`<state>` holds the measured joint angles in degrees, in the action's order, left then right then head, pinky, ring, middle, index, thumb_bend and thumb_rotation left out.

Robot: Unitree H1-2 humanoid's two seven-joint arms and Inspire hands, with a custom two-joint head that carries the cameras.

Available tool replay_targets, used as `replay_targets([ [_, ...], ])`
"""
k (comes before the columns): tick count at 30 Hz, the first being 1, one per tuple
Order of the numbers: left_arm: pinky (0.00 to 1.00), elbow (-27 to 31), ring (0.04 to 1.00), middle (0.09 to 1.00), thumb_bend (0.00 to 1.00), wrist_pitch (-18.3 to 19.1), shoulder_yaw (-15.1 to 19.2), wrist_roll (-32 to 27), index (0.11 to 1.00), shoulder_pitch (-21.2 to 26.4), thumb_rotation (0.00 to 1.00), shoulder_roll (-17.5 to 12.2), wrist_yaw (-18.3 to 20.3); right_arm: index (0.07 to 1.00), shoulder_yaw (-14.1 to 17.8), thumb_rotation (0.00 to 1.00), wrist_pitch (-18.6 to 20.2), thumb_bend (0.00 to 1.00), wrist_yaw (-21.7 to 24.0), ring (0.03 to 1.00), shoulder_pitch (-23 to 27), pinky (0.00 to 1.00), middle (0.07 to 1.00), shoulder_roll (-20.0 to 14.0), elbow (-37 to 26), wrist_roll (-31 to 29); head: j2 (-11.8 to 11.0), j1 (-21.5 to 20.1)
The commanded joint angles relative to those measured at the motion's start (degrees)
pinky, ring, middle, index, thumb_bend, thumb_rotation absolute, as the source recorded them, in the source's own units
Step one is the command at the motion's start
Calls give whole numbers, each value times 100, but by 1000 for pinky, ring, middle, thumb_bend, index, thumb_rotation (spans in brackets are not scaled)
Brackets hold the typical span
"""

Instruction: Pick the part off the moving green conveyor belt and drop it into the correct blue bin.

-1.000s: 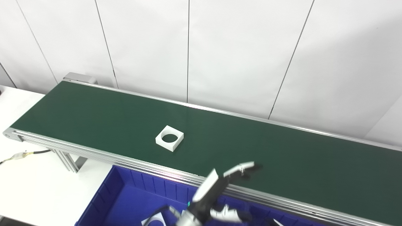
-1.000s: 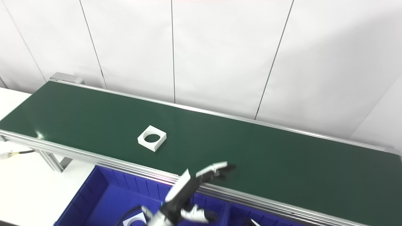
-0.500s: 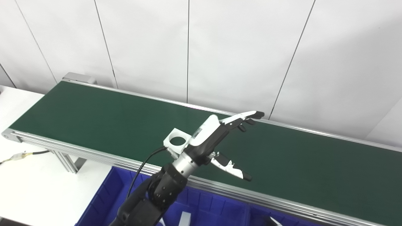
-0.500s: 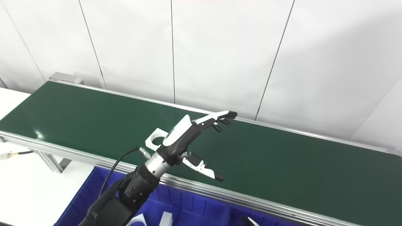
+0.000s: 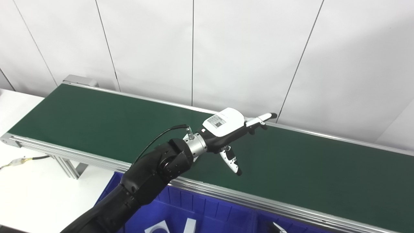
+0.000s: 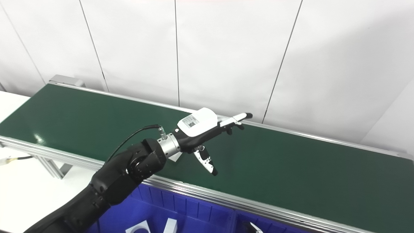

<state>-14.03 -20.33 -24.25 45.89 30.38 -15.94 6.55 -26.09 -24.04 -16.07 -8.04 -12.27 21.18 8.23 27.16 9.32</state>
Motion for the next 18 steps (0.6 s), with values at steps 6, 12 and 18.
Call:
replay_targets([
  [6, 520, -446, 674, 803, 1000, -183, -162, 434, 995, 751, 4, -290, -143, 823, -94, 1000, -288, 937, -168, 851, 94, 796, 856, -26, -50, 42, -2, -3],
  [12, 572, -882, 723, 816, 1000, -205, -383, 731, 975, 1027, 11, -406, -124, 825, -183, 1000, -288, 932, -254, 848, 106, 791, 856, -55, -38, 66, 1, -48],
  [18, 745, -1285, 769, 817, 1000, -230, -562, 971, 924, 1225, 10, -447, -239, 823, -291, 1000, -288, 916, -348, 845, 133, 784, 853, -91, -30, 102, 9, -77],
])
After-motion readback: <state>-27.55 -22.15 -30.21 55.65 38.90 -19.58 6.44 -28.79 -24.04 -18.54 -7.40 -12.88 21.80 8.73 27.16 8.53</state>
